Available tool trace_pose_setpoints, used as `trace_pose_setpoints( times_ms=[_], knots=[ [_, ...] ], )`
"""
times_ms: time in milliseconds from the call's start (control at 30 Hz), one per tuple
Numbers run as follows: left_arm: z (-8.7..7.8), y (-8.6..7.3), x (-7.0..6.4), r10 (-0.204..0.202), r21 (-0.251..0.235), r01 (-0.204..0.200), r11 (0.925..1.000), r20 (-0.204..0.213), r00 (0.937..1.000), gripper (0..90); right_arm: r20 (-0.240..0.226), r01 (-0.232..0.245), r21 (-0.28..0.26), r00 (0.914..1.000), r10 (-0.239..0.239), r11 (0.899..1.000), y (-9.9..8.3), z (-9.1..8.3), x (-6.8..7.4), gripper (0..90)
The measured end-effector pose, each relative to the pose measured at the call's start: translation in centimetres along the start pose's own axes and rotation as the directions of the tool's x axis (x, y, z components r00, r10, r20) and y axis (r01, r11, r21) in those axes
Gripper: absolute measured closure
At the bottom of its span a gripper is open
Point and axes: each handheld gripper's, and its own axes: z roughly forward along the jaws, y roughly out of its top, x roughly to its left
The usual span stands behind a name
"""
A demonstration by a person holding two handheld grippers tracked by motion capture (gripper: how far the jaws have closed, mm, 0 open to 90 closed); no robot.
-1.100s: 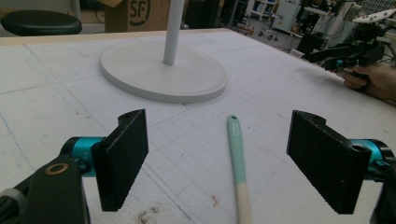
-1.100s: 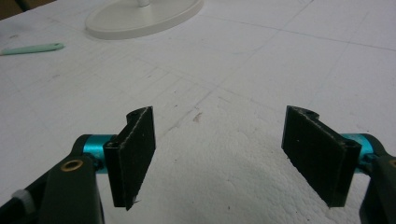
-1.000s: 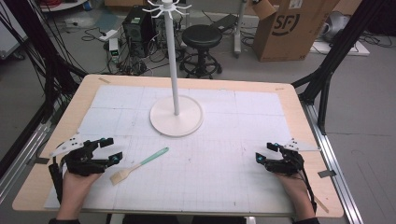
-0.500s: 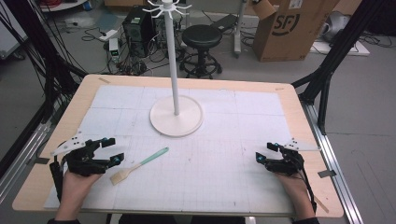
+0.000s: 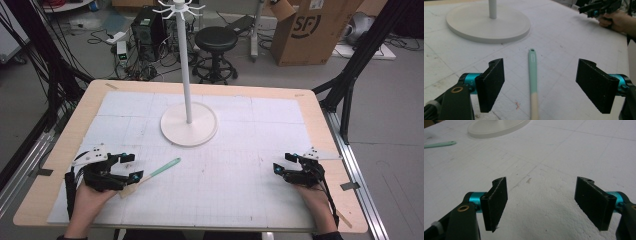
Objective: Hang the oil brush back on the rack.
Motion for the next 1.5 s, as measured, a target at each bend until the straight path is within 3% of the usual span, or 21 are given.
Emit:
trace_pose_setpoints(
  times_ms=[133,400,833,1200,1333,1500],
  knots=[
    [0.9,-0.3,-0.3,0.001,0.058,0.0,0.9983,-0.014,0.9999,23.4,0.0,-0.001,0.0,1.0,0.001,1.0,0.0,0.0,0.0,26.0],
    [1.8,-1.0,-0.6,0.005,0.104,0.0,0.9946,-0.046,0.9989,29.2,-0.004,-0.008,0.003,1.0,0.008,1.0,0.0,0.0,-0.1,26.7],
    [2.8,-1.7,-1.2,0.058,0.206,-0.036,0.9778,-0.102,0.9931,53.6,-0.007,-0.01,0.004,0.9999,0.01,1.0,0.0,0.0,-0.1,26.8],
    [2.9,-1.7,-1.2,0.073,0.241,-0.043,0.9697,-0.118,0.9903,67.8,-0.007,-0.009,0.005,0.9999,0.009,1.0,0.0,0.0,-0.1,26.8],
    [3.1,-1.7,-1.5,0.095,0.248,-0.058,0.967,-0.142,0.9852,72.4,-0.007,-0.011,0.006,0.9999,0.011,1.0,0.0,0.0,-0.1,26.9],
    [3.4,-1.5,-2.2,0.141,0.276,-0.092,0.9566,-0.162,0.9766,75.8,-0.006,-0.011,0.007,0.9999,0.011,1.0,0.0,0.0,-0.1,26.9]
  ],
)
